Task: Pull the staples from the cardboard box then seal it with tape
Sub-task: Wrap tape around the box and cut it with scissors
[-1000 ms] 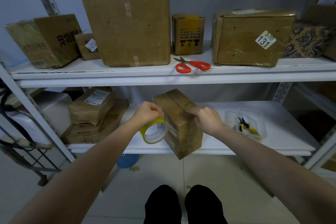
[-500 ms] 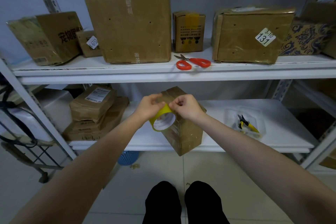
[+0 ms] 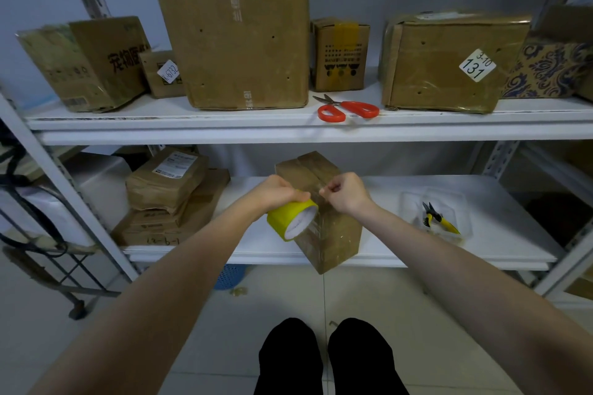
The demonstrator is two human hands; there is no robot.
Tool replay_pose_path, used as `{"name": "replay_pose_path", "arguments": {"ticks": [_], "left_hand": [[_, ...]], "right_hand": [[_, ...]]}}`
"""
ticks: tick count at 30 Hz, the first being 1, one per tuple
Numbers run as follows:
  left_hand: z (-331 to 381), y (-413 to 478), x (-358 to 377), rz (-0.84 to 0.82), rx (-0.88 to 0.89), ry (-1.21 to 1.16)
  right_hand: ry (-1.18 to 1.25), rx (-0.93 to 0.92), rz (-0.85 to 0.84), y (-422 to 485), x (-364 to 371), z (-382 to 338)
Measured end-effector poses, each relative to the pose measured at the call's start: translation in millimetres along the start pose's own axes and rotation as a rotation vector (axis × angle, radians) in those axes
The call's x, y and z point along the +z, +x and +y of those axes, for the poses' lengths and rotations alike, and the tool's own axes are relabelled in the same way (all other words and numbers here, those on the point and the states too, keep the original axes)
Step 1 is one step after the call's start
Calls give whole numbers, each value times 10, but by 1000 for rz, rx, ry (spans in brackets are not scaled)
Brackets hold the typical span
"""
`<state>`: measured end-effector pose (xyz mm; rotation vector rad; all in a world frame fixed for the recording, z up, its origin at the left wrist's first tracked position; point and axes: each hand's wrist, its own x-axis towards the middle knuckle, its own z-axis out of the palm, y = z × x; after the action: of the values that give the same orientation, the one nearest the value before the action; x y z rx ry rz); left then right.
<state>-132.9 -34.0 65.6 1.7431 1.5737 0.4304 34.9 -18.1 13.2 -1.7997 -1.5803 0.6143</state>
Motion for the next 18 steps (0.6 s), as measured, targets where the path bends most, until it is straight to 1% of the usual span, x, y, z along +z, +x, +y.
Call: {"name": "replay_pose_path", "arguments": {"ticks": [2, 4, 10, 14, 18], "left_hand": [[33, 2, 30, 11, -42, 167], [52, 8, 42, 31, -57, 246], [8, 160, -54, 115, -118, 276], [-11, 237, -43, 90, -118, 250], [40, 374, 4, 50, -70, 248]], "right_hand": [[-22, 37, 4, -12, 3, 39], [-23, 58, 0, -18, -30, 30], [52, 96, 71, 80, -153, -29], [18, 100, 54, 169, -189, -66], [-46, 48, 57, 255, -221, -28]]}}
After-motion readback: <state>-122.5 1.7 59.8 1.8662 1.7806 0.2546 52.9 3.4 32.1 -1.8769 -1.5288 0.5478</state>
